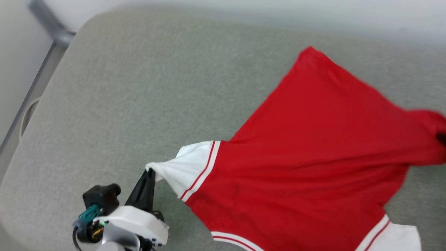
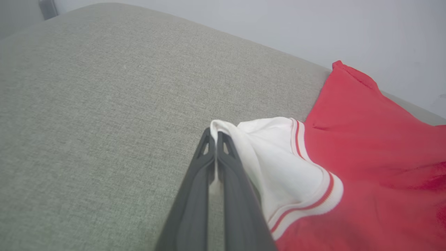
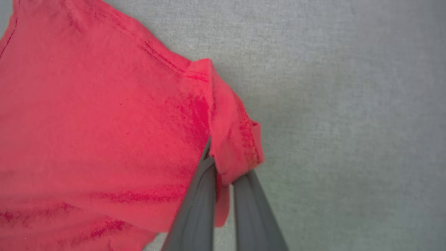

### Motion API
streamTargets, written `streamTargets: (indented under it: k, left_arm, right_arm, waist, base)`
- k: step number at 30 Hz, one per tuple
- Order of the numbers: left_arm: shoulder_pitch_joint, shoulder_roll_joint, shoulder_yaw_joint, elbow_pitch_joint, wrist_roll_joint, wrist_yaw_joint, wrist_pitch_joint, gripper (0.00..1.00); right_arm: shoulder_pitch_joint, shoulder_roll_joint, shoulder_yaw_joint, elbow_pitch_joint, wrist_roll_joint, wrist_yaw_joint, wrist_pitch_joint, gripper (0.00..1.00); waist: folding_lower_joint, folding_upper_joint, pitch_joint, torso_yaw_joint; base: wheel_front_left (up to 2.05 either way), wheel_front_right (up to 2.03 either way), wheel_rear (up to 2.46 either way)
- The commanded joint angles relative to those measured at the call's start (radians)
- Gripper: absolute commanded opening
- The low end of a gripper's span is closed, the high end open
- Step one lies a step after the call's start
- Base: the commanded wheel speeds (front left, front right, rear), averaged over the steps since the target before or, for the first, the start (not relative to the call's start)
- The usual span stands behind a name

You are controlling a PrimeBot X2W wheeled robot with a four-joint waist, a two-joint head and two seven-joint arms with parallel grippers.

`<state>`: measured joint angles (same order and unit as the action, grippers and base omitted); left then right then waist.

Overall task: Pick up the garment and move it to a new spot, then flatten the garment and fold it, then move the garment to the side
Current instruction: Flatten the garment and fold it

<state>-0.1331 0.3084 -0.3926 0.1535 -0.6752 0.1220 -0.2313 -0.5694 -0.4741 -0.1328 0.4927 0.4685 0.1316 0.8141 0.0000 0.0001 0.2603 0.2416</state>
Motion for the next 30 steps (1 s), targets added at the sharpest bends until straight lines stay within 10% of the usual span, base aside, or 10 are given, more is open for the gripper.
streamTargets:
  k: [1,15,26,27,28,30]
  left_arm:
    - [0.018,0.005,0.004,0.000,-0.007,0.006,0.004,0.00]
    - [0.176,0.078,0.049,-0.059,-0.045,0.083,0.067,0.00]
    - [0.231,0.101,0.058,-0.067,-0.069,0.102,0.096,0.00]
    - [0.229,0.101,0.057,-0.068,-0.069,0.102,0.098,0.00]
    - [0.227,0.102,0.056,-0.069,-0.069,0.101,0.100,0.00]
    - [0.222,0.102,0.052,-0.071,-0.069,0.100,0.103,0.00]
  right_arm:
    - [0.052,-0.006,-0.008,-0.018,0.011,-0.002,-0.003,0.00]
    - [0.693,0.248,-0.206,-0.420,-0.005,-0.002,-0.005,0.00]
    - [0.911,0.419,-0.212,-0.454,0.017,-0.001,-0.032,0.00]
    - [0.905,0.421,-0.204,-0.450,0.025,-0.001,-0.049,0.23]
    - [0.896,0.423,-0.191,-0.449,0.030,-0.001,-0.071,0.88]
    - [0.875,0.423,-0.178,-0.456,0.035,-0.001,-0.130,1.00]
  waist:
    - [0.0000,-0.0001,-0.070,-0.065]
    - [0.0000,-0.0001,-0.214,-0.267]
    - [0.0000,-0.0001,-0.257,-0.319]
    - [0.0000,-0.0001,-0.256,-0.319]
    - [0.0000,-0.0001,-0.255,-0.319]
    - [0.0000,-0.0001,-0.255,-0.315]
  base:
    - [0.00,0.00,0.00]
    - [0.00,0.00,0.00]
    - [0.00,0.00,0.00]
    - [0.00,0.00,0.00]
    - [0.00,0.00,0.00]
    - [0.00,0.00,0.00]
